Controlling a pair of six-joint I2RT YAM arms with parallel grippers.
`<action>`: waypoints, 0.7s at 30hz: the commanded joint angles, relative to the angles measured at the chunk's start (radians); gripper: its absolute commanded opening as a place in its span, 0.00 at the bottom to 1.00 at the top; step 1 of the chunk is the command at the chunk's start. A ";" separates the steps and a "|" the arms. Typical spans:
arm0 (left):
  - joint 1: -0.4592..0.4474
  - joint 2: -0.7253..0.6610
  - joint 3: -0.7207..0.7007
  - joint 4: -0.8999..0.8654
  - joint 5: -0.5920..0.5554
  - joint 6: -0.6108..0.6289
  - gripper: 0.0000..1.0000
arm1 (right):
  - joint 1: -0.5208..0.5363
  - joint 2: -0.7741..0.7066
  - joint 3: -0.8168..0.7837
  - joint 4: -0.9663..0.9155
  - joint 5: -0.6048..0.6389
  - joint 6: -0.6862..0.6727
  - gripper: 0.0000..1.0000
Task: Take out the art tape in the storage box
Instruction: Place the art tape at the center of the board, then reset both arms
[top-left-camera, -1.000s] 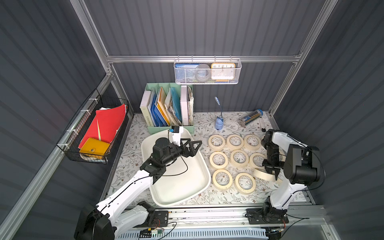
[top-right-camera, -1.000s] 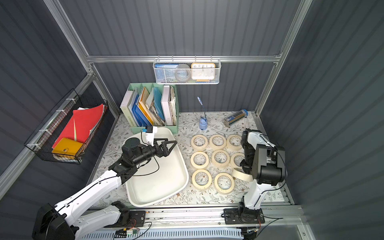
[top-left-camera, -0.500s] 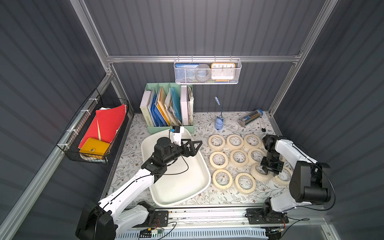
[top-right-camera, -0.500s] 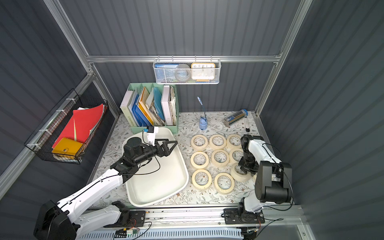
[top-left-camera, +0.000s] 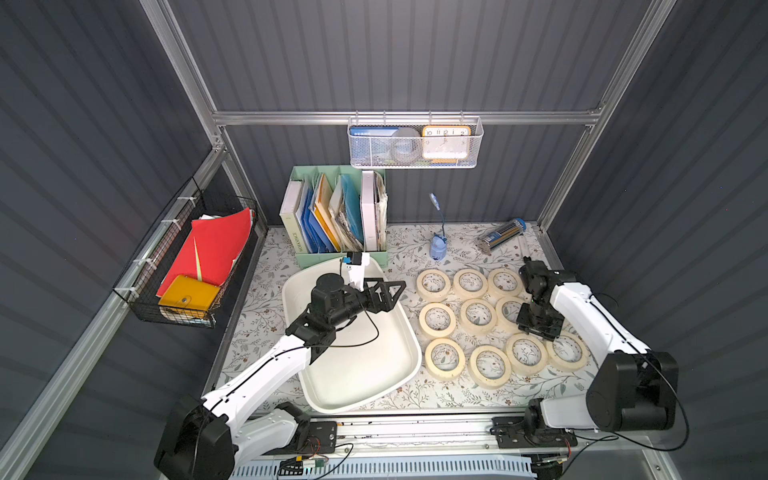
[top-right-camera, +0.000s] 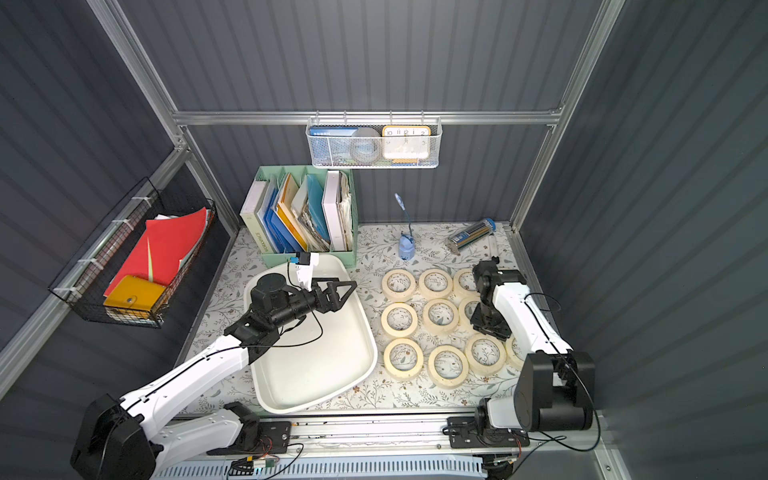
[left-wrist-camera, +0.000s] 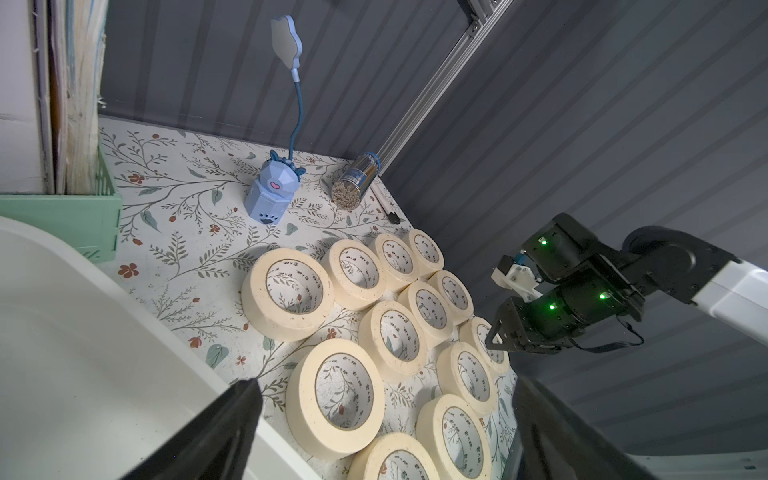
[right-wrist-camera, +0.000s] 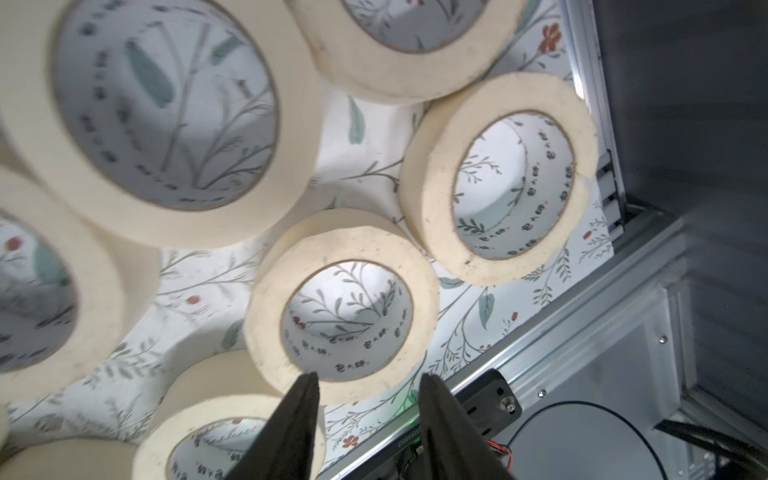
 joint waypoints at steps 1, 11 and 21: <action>0.006 0.006 0.038 -0.001 -0.008 0.003 1.00 | 0.130 -0.023 0.045 -0.066 0.007 0.079 0.46; 0.018 -0.046 0.127 -0.331 -0.448 0.262 1.00 | 0.160 -0.306 -0.221 0.481 -0.010 -0.077 0.99; 0.140 0.014 -0.032 -0.245 -0.707 0.280 1.00 | 0.014 -0.233 -0.336 0.835 0.014 -0.187 0.99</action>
